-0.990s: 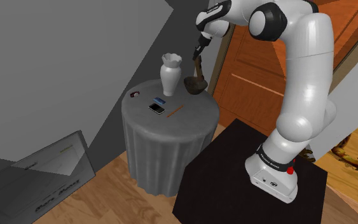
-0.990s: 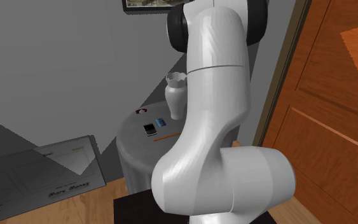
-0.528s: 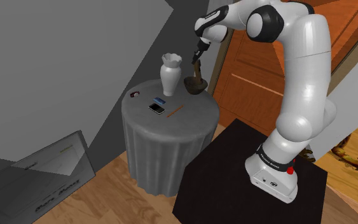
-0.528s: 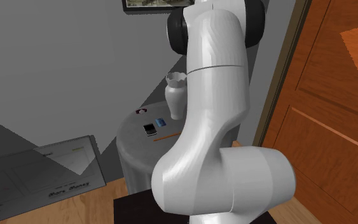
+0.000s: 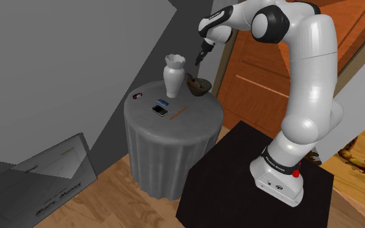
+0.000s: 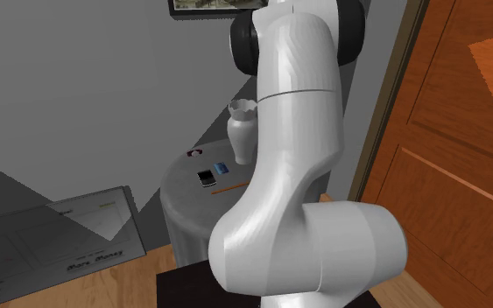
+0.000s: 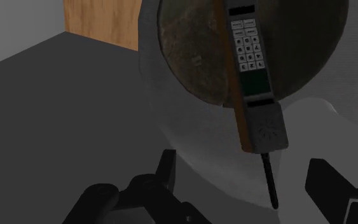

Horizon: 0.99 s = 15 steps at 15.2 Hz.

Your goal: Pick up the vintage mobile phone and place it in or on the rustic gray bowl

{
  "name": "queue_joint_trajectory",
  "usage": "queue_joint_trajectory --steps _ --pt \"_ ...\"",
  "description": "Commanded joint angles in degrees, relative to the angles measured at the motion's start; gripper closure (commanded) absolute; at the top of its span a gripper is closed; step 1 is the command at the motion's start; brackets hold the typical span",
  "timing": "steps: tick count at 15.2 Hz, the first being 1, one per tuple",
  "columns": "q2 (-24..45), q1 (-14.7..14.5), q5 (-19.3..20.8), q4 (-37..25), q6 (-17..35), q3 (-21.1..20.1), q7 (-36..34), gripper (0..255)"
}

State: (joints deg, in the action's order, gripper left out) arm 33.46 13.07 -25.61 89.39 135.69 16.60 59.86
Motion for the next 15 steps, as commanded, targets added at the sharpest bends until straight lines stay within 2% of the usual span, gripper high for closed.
queue_joint_trajectory --steps 1,3,7,15 --pt "0.0 0.0 0.0 0.0 0.0 0.0 0.0 0" --pt "0.0 0.0 0.0 0.0 0.0 0.0 0.0 0" --pt "-5.46 -0.66 1.99 1.63 -3.72 1.48 -0.99 0" --pt "-5.46 -0.65 2.0 1.63 -3.72 1.46 -0.99 0"
